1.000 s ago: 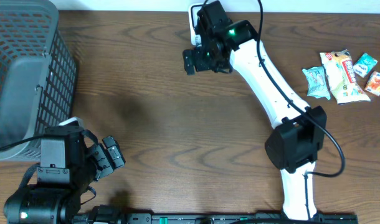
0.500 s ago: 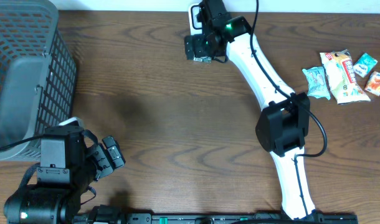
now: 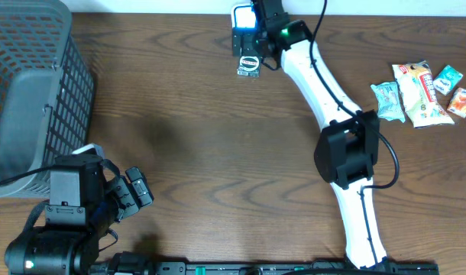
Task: Scan the item barcode
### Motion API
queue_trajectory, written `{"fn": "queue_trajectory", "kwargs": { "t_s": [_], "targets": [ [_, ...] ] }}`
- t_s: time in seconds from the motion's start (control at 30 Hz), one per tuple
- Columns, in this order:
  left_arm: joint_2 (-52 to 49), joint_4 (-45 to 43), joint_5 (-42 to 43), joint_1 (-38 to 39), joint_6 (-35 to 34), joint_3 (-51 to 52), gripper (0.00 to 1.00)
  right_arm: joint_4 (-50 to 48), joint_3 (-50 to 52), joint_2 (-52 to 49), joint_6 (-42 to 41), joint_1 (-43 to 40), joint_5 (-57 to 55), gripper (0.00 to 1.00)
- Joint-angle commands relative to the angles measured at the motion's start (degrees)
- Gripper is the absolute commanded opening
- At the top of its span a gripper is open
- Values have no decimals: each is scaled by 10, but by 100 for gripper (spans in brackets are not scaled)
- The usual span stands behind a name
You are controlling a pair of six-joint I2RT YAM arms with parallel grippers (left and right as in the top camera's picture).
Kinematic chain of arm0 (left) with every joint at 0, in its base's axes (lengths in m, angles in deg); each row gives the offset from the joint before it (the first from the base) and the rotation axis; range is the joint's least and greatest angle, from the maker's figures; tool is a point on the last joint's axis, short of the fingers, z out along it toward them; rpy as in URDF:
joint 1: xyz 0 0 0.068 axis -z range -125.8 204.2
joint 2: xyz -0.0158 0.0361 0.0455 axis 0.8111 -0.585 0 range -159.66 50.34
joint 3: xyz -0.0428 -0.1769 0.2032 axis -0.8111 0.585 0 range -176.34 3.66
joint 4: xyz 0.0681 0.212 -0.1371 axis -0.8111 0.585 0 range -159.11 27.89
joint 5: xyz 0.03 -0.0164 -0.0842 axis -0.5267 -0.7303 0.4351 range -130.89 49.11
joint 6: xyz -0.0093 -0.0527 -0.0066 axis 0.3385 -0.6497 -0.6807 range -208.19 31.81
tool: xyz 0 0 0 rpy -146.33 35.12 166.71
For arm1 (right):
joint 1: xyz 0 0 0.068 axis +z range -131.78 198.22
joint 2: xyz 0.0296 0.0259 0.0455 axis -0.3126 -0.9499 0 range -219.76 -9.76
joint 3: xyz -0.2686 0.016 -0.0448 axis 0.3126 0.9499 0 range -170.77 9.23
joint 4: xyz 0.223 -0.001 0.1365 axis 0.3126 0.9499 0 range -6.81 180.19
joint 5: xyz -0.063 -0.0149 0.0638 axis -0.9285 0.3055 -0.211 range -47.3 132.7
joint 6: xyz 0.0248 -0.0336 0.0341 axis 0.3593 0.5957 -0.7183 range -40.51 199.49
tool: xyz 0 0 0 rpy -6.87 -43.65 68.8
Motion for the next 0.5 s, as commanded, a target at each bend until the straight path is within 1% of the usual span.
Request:
{"fn": "queue_trajectory", "kwargs": {
  "t_s": [0.0, 0.1, 0.47],
  "targets": [
    [0, 2, -3, 1, -3, 0, 98, -12, -9, -30, -7, 12, -67, 99],
    [0, 2, -3, 1, -3, 0, 98, -23, -9, -50, -7, 15, -79, 99],
    [0, 2, -3, 1, -3, 0, 98, -60, -9, -109, -8, 15, -80, 91]
  ]
}}
